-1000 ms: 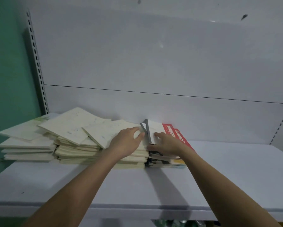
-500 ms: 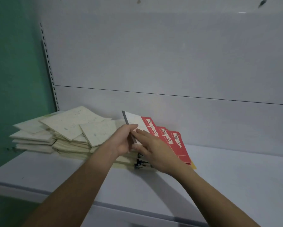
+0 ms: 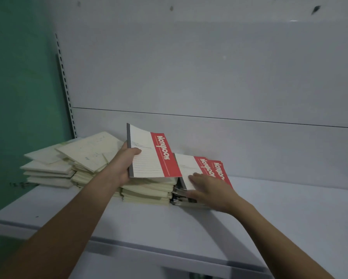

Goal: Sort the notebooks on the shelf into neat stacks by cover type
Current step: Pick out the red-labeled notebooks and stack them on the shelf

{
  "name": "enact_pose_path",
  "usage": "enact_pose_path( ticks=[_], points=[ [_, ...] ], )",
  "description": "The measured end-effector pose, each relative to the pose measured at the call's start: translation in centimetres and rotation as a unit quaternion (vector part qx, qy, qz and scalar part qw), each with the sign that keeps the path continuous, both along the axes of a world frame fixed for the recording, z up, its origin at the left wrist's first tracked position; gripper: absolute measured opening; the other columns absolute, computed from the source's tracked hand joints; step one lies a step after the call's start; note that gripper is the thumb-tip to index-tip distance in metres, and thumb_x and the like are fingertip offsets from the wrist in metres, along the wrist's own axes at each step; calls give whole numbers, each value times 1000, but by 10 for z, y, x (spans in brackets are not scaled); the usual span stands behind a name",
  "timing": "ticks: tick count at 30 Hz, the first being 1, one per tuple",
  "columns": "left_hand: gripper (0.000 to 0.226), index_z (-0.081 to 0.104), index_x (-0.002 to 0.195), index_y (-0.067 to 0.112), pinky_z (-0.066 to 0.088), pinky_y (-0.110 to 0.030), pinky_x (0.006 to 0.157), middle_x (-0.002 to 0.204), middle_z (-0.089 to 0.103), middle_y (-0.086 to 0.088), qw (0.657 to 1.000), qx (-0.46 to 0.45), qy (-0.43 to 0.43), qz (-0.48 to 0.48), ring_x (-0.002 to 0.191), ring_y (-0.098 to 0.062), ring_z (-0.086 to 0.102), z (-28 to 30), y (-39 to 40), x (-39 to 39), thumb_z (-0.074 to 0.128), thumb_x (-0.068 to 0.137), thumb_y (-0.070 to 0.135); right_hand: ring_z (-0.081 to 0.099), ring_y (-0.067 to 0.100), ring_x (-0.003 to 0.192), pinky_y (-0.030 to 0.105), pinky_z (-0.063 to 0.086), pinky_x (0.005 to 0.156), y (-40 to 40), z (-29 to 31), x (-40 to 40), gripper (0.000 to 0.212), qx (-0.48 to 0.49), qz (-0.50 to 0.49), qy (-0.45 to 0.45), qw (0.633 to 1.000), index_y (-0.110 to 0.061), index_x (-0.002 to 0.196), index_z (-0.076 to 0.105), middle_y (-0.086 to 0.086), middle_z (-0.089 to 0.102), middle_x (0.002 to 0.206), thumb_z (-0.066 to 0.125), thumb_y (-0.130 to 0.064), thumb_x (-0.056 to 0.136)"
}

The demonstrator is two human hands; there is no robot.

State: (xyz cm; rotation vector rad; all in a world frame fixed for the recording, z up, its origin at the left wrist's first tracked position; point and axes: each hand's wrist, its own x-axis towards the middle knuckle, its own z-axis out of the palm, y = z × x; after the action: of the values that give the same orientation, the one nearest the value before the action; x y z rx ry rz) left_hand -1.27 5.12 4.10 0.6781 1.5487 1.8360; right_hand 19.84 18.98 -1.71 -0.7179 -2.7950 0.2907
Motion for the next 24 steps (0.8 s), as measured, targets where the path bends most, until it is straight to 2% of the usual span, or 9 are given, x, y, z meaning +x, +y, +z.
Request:
enact_pose_path(
  ticks=[3, 6, 9, 11, 14, 17, 19, 22, 24],
  points=[
    [45, 39, 141, 22, 53, -38, 69, 132, 57, -13, 1000, -7, -4, -6, 101, -28, 60, -2, -5, -2, 36, 101, 3, 60, 16, 86, 41, 50, 83, -3, 4, 5, 40, -94, 3, 51, 994, -22, 103, 60, -3, 65, 97, 36, -54, 99],
    [46, 36, 143, 23, 53, -39, 69, 133, 55, -14, 1000, -22, 1, -5, 104, -30, 58, -3, -5, -2, 36, 102, 3, 60, 16, 89, 35, 47, 81, -12, 14, 3, 43, -164, -36, 216, 962, -26, 106, 66, -2, 68, 98, 30, -49, 103],
    [39, 39, 139, 25, 52, -37, 67, 127, 59, -11, 999, -32, 2, -35, 94, -23, 61, -7, -3, 11, 37, 104, 9, 58, 7, 85, 22, 40, 69, -33, 24, -8, 29, -189, -36, 361, 912, -40, 93, 59, -13, 65, 91, 32, -45, 103],
    [28, 44, 133, 27, 53, -36, 67, 120, 63, -8, 998, -21, -23, -56, 91, -21, 63, -11, 0, 20, 39, 106, 22, 60, 5, 94, 23, 43, 77, -52, 25, -16, 33, -180, 1, 345, 921, -39, 110, 62, -13, 67, 106, 31, -48, 102],
    [27, 53, 123, 25, 56, -37, 62, 107, 70, -8, 994, 3, -87, -71, 88, -25, 68, -15, 2, 24, 47, 101, 39, 51, 7, 122, 24, 41, 100, -75, 15, -31, 45, -113, 52, 244, 962, -39, 143, 45, -13, 53, 139, 31, -50, 101],
    [27, 51, 127, 18, 55, -35, 58, 110, 70, -12, 995, 11, -83, -59, 86, -27, 69, -25, 1, 19, 51, 100, 15, 33, 4, 138, 21, 27, 109, -84, 1, -39, 51, -69, 98, 145, 982, -37, 148, 34, -13, 37, 153, 30, -53, 99],
    [37, 49, 128, 19, 54, -34, 63, 116, 67, -14, 997, 6, -62, -45, 91, -27, 67, -31, -3, 13, 43, 98, -2, 24, 0, 141, 21, 18, 112, -81, 2, -35, 55, -113, 90, 124, 982, -37, 149, 32, -16, 29, 156, 31, -55, 98],
    [39, 49, 128, 19, 52, -35, 67, 114, 66, -9, 998, 9, -50, -25, 94, -23, 64, -32, -10, 2, 41, 97, -3, 37, 2, 134, 12, 26, 102, -69, 15, -15, 52, -151, -3, 195, 969, -28, 145, 43, -20, 45, 141, 33, -51, 99],
    [35, 48, 128, 17, 52, -34, 67, 108, 66, -5, 999, 14, -51, -13, 91, -20, 64, -30, -15, -6, 43, 98, -1, 37, 9, 135, 15, 30, 100, -52, 15, -2, 50, -107, -84, 165, 977, -23, 144, 42, -19, 45, 138, 30, -47, 102]
  ],
)
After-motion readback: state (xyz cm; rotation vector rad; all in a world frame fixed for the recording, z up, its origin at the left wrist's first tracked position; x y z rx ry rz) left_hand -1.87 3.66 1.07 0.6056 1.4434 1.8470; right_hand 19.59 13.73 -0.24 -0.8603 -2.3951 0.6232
